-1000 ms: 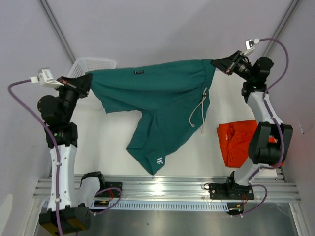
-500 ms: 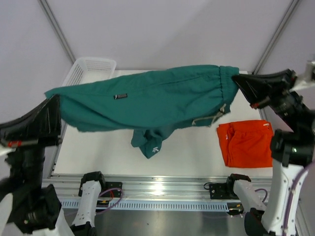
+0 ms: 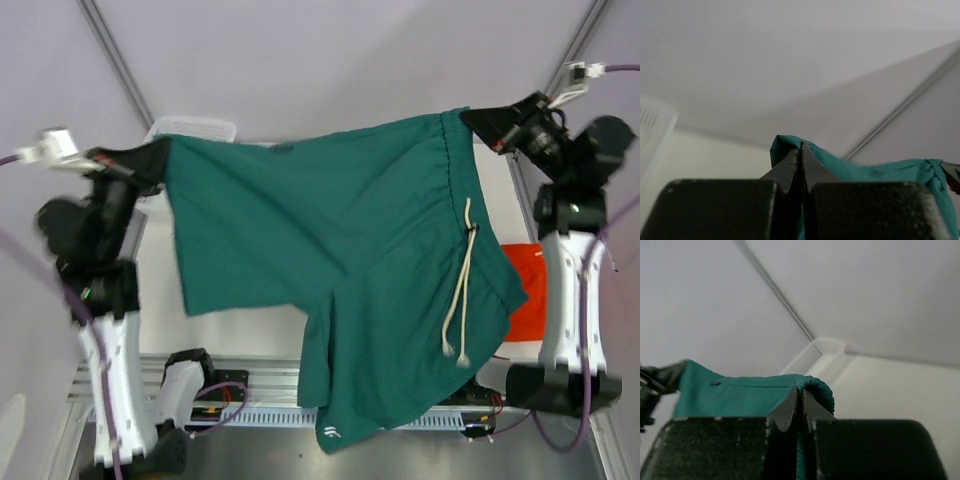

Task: Fold and stack the shorts
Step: Flatten the shorts out

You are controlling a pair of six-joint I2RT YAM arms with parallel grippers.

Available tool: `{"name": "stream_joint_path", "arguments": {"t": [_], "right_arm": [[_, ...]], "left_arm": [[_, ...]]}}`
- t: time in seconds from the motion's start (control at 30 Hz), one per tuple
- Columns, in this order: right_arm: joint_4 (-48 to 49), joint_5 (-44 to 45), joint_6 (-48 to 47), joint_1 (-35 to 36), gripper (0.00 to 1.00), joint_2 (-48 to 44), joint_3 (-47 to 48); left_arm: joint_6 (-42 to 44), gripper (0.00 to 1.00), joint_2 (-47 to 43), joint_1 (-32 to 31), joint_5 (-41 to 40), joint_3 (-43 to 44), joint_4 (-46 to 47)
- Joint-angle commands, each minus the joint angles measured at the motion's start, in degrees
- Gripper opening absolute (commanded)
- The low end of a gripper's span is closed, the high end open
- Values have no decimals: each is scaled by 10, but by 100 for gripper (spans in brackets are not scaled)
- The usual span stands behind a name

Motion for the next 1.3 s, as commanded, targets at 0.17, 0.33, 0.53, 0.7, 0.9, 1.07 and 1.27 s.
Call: {"name": "stream_joint_path", "arguments": {"t": [0.17,0.33,0.53,0.7,0.9,1.07,1.27], "right_arm": [[131,47,56,-12,0,171,-160],[237,68,63,21,0,261,-215],[307,82,84,64,0,430,-121],[277,86,85,72,0,562,28],[226,136,90,57,0,634,166],[128,188,119,39,18,767,317],[45,250,70,36,77,740,330]], "left_arm": [[-38,0,93,6,-31,-294,171],[-63,0,142,2,-53,-438,314],[-59,0,267,-19,-83,-449,407],[-58,0,385,-26,-98,-381,450],[-46,0,479,-56,-102,-269,445],[-54,0,544,-77,-96,-213,458],[-18,6,572,-105,-101,-169,417]]}}
